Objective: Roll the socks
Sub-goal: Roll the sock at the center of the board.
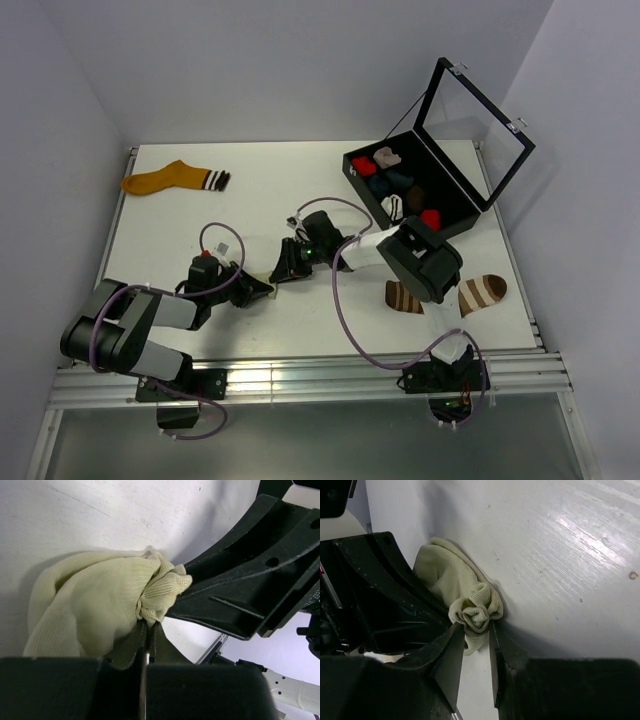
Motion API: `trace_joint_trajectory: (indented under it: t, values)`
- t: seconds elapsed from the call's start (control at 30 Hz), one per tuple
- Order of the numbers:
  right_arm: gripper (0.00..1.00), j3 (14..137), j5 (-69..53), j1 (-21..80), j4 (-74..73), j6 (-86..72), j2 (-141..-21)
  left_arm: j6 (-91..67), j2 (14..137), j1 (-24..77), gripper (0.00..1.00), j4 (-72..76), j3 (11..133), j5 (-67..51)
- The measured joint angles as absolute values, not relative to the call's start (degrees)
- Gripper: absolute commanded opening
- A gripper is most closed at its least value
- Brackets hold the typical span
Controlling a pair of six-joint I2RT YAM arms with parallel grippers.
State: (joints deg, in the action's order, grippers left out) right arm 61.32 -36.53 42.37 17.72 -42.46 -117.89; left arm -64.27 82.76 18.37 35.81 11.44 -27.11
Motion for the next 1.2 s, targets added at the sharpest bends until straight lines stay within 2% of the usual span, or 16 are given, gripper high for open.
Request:
trace_joint_trajectory:
  t: [0.03, 0.13, 0.17, 0.2, 0.27, 0.3, 0.33, 0.37, 0.47, 0.73, 0.97, 1.07, 1.2]
  values:
    - [0.28, 61.45, -36.62, 42.37, 17.87, -42.46, -118.17, -64.27, 82.78, 18.33, 0.0, 35.77, 11.44, -27.18]
    - [0.13, 61.58, -37.06, 42.37, 18.55, -42.35, -118.76, -64.16, 82.81, 18.2, 0.0, 35.68, 11.44, -27.33]
    - [0.02, 61.6, -37.21, 42.35, 18.7, -42.33, -118.89, -64.14, 82.94, 18.17, 0.0, 35.7, 11.49, -27.42]
    - [0.0, 61.69, -37.41, 42.35, 18.96, -42.15, -119.09, -64.12, 83.13, 18.17, 0.0, 35.73, 11.55, -27.55]
    - [0.0, 61.8, -37.54, 42.33, 18.96, -42.06, -119.17, -63.92, 83.5, 18.04, 0.0, 35.59, 11.81, -27.92]
    - [0.0, 61.8, -37.52, 42.28, 18.94, -42.0, -119.17, -63.68, 83.64, 18.0, 0.03, 35.18, 12.12, -28.12]
    - [0.0, 61.8, -37.5, 42.22, 18.94, -41.91, -119.17, -63.29, 83.72, 17.96, 0.11, 34.5, 12.56, -28.27]
    - [0.0, 61.78, -37.39, 42.11, 18.92, -41.78, -119.17, -62.61, 83.9, 17.96, 0.26, 33.87, 13.08, -28.38]
    - [0.0, 61.14, -36.4, 41.52, 18.96, -41.3, -118.67, -60.12, 83.99, 17.98, 0.43, 29.89, 15.97, -28.64]
    - [0.0, 56.29, -30.02, 38.57, 16.53, -40.34, -113.14, -50.76, 87.26, 18.22, 0.47, 16.43, 30.55, -22.83]
    - [0.0, 54.19, -24.34, 36.71, 10.81, -40.91, -108.64, -45.25, 91.33, 18.46, 0.51, 12.47, 39.4, -19.25]
    - [0.0, 54.61, -21.69, 36.53, 7.03, -41.63, -107.42, -42.41, 89.78, 21.15, 0.51, 10.57, 40.16, -14.87]
    - [0.0, 56.49, -18.85, 36.53, 1.69, -43.53, -106.83, -38.35, 84.47, 30.02, 0.5, 7.11, 40.23, -6.66]
